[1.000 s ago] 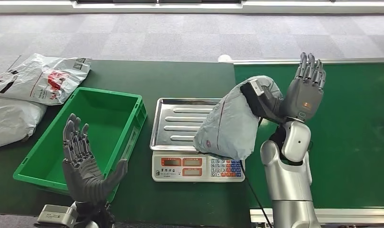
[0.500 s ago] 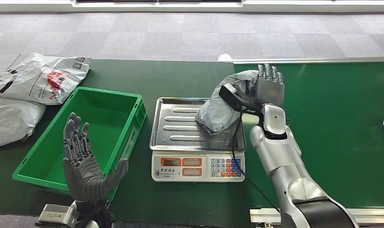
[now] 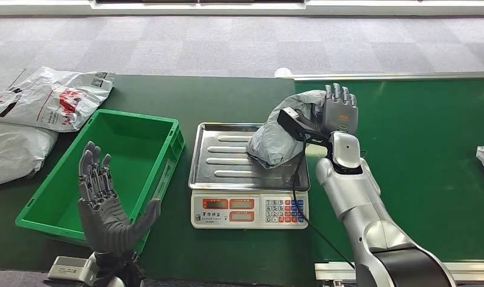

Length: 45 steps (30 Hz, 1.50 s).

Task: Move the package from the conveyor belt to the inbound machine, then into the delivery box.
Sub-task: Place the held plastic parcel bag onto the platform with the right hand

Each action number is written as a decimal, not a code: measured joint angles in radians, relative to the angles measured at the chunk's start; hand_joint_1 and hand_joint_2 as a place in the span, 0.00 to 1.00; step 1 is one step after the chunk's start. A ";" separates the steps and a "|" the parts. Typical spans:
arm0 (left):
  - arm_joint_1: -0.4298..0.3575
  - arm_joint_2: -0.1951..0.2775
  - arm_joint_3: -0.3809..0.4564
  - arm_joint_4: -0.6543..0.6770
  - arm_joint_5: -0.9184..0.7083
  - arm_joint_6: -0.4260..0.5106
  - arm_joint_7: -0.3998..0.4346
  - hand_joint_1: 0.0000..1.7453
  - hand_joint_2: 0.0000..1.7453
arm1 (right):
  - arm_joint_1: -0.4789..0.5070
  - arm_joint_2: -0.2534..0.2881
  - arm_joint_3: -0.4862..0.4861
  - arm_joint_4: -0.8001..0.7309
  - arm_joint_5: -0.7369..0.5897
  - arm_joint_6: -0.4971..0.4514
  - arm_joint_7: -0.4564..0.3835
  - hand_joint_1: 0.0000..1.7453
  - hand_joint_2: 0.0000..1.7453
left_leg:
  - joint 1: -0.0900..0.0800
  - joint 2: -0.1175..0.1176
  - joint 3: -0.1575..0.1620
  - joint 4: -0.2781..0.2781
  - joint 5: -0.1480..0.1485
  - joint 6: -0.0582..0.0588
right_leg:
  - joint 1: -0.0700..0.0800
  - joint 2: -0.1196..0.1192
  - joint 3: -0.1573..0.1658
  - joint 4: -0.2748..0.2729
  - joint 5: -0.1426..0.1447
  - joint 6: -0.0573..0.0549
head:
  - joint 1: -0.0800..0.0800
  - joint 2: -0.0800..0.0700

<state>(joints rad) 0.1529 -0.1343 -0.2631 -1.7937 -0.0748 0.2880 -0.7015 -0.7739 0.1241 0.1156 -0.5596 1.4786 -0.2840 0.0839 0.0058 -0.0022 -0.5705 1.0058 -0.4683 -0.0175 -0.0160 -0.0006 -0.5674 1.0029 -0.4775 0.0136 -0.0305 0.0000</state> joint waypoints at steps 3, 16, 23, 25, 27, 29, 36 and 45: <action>0.000 0.000 0.000 0.000 0.000 0.000 0.000 0.00 1.00 | -0.001 0.000 0.000 0.004 0.000 0.000 0.000 0.00 0.00 | 0.000 0.000 0.000 0.000 0.000 0.000 | 0.000 0.000 0.000 0.000 0.000 0.000 | 0.000 0.000; 0.000 -0.002 0.001 0.000 0.000 0.000 0.000 0.00 1.00 | -0.006 -0.004 0.001 0.018 0.000 0.000 0.000 0.00 0.00 | 0.000 0.000 0.000 0.000 0.000 0.000 | 0.000 0.000 0.000 0.000 0.000 0.000 | 0.000 0.000; 0.000 -0.002 0.001 0.000 0.000 0.000 0.000 0.00 1.00 | -0.011 -0.005 0.012 0.025 0.000 0.000 0.000 0.00 0.00 | 0.000 0.000 0.000 0.000 0.000 0.000 | 0.000 0.000 0.000 0.000 0.000 0.000 | 0.000 0.000; 0.000 -0.002 0.001 0.000 0.000 0.000 0.000 0.00 1.00 | -0.011 -0.005 0.014 0.026 0.000 0.000 0.000 0.00 0.00 | 0.000 0.000 0.000 0.000 0.000 0.000 | 0.000 0.000 0.000 0.000 0.000 0.000 | 0.000 0.000; 0.000 -0.002 0.001 0.000 0.000 0.000 0.000 0.00 1.00 | -0.012 -0.005 0.015 0.026 0.000 0.000 0.000 0.00 0.00 | 0.000 0.000 0.000 0.000 0.000 0.000 | 0.000 0.000 0.000 0.000 0.000 0.000 | 0.000 0.000; 0.000 -0.002 0.001 0.000 0.000 0.000 0.000 0.00 1.00 | -0.012 -0.005 0.015 0.026 0.000 0.000 0.000 0.00 0.00 | 0.000 0.000 0.000 0.000 0.000 0.000 | 0.000 0.000 0.000 0.000 0.000 0.000 | 0.000 0.000; 0.005 -0.005 0.009 0.004 -0.014 -0.007 0.000 0.00 1.00 | -0.004 -0.004 -0.022 -0.028 -0.333 0.335 -0.307 1.00 1.00 | 0.000 0.001 0.000 0.000 0.000 0.000 | 0.000 0.001 0.000 0.000 0.000 0.000 | 0.000 0.000; 0.015 -0.012 0.034 0.005 -0.020 -0.033 0.000 0.00 1.00 | -0.001 -0.022 -0.066 -0.134 -1.118 0.901 -0.807 1.00 1.00 | 0.000 0.003 0.000 0.000 0.000 0.000 | 0.001 0.002 -0.001 0.000 0.001 -0.002 | 0.000 0.000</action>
<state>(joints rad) 0.1676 -0.1466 -0.2290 -1.7887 -0.0943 0.2550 -0.7015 -0.7747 0.1021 0.0496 -0.6931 0.3608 0.6167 -0.7228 0.0058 0.0004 -0.5707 1.0057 -0.4685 -0.0175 -0.0147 0.0016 -0.5687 1.0028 -0.4765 0.0120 -0.0308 0.0000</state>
